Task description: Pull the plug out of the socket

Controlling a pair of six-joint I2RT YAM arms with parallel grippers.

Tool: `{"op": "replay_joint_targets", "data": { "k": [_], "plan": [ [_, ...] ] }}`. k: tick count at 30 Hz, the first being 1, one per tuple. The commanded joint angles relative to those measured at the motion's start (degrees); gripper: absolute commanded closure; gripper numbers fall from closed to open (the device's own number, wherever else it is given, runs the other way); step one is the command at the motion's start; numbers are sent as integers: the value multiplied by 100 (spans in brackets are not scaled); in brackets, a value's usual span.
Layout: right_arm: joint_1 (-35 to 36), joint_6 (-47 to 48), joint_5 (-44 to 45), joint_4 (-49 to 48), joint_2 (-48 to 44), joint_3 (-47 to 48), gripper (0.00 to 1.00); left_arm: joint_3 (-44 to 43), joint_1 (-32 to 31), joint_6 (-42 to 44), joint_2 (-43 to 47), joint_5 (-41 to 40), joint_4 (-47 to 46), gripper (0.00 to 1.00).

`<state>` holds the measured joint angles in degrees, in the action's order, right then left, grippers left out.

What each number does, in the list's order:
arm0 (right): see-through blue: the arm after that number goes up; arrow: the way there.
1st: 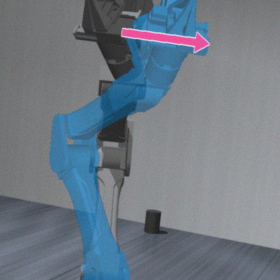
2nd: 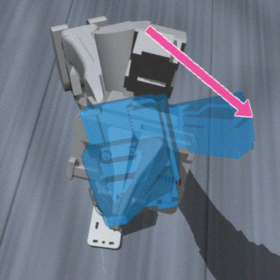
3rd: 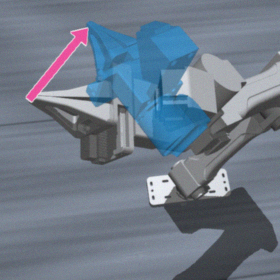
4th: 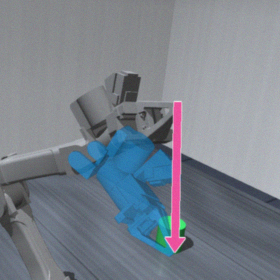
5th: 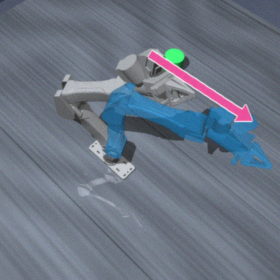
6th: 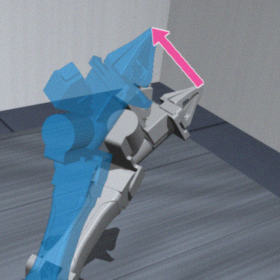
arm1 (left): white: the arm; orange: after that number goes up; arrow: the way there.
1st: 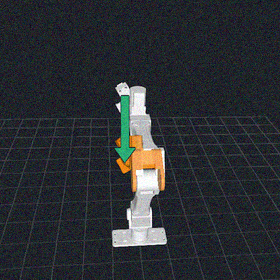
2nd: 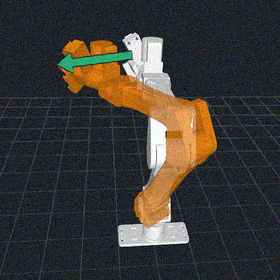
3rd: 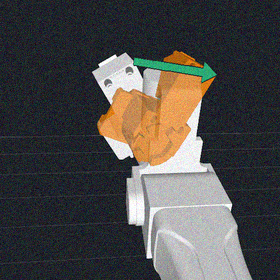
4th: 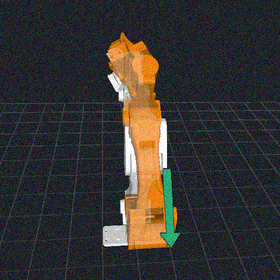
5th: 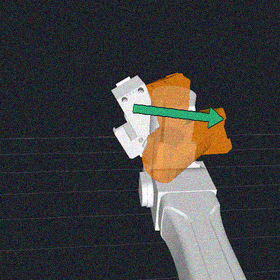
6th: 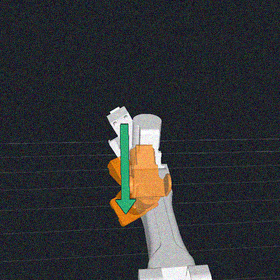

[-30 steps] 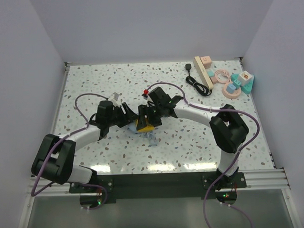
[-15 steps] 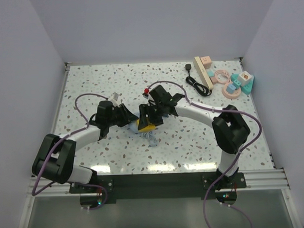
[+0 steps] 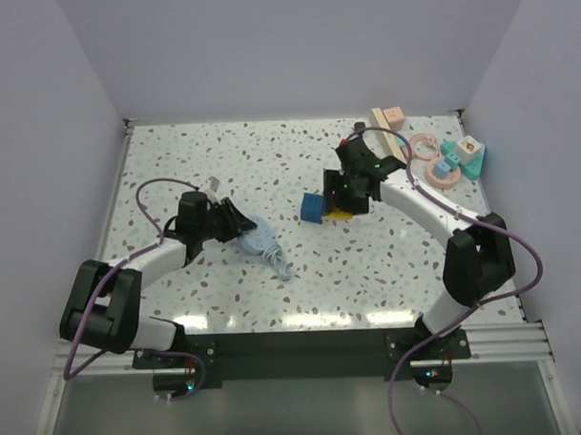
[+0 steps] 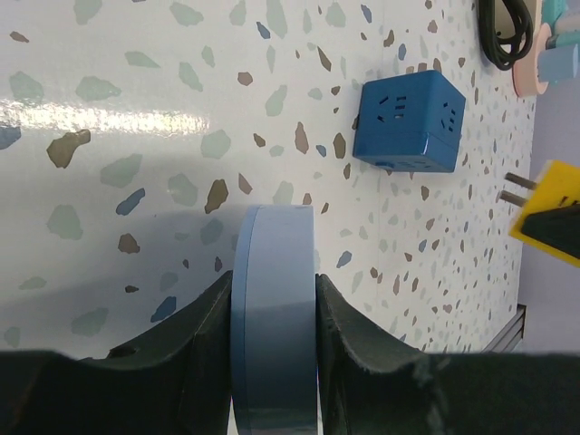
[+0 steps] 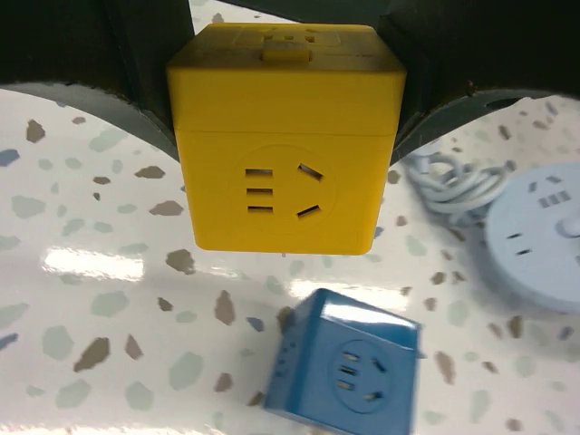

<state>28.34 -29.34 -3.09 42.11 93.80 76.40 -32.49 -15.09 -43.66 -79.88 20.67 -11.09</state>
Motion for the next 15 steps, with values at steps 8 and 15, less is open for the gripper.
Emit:
{"op": "replay_joint_targets", "data": {
  "k": [8, 15],
  "plan": [
    [119, -748, 1680, 131, 929, 182, 100, -187, 164, 323, 25, 60, -7, 100],
    [119, -863, 1602, -167, 1395, 235, 79, -275, 244, 349, 16, 78, 107, 100]
  ]
}}
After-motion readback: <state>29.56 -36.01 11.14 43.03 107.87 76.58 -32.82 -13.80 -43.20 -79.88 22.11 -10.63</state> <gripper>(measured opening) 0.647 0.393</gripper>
